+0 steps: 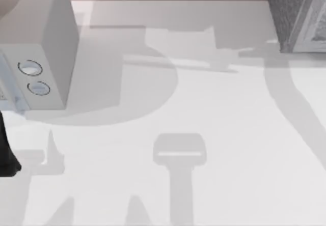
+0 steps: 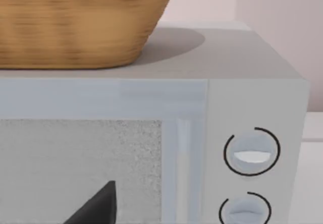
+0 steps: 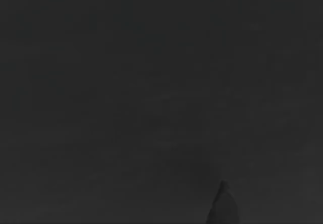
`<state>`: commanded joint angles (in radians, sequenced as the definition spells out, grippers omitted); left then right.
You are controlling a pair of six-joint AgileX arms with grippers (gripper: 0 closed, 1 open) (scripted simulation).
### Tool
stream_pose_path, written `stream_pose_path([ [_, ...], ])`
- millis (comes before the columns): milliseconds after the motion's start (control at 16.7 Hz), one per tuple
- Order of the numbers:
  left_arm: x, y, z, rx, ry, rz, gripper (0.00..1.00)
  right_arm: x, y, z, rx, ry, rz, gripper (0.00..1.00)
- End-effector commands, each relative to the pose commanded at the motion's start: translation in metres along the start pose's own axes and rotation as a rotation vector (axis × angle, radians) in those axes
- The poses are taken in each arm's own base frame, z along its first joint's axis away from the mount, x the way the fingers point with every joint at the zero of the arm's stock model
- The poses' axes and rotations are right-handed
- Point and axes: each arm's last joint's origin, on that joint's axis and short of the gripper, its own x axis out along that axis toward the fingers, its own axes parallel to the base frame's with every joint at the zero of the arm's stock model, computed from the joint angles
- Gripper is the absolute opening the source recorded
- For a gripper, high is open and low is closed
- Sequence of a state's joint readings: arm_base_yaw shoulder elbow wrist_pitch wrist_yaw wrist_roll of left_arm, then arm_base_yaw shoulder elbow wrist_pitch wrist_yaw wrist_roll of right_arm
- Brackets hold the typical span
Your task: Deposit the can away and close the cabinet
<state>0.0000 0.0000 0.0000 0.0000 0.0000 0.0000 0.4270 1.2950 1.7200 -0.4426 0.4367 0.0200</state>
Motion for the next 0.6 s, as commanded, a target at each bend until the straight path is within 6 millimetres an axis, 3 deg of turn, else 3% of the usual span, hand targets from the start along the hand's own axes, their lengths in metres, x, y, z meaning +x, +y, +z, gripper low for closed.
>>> stream_pose_path([
  [300,0.000,0.000,0.000,0.000,0.000,0.000,1.00,-0.002,0.002,0.000,0.003,-0.003,0.001,1.00],
  [360,0.000,0.000,0.000,0.000,0.000,0.000,1.00,-0.009,-0.007,0.006,0.000,-0.021,-0.037,1.00],
  [600,0.000,0.000,0.000,0.000,0.000,0.000,1.00,0.010,-0.006,0.007,-0.001,-0.019,-0.036,1.00],
])
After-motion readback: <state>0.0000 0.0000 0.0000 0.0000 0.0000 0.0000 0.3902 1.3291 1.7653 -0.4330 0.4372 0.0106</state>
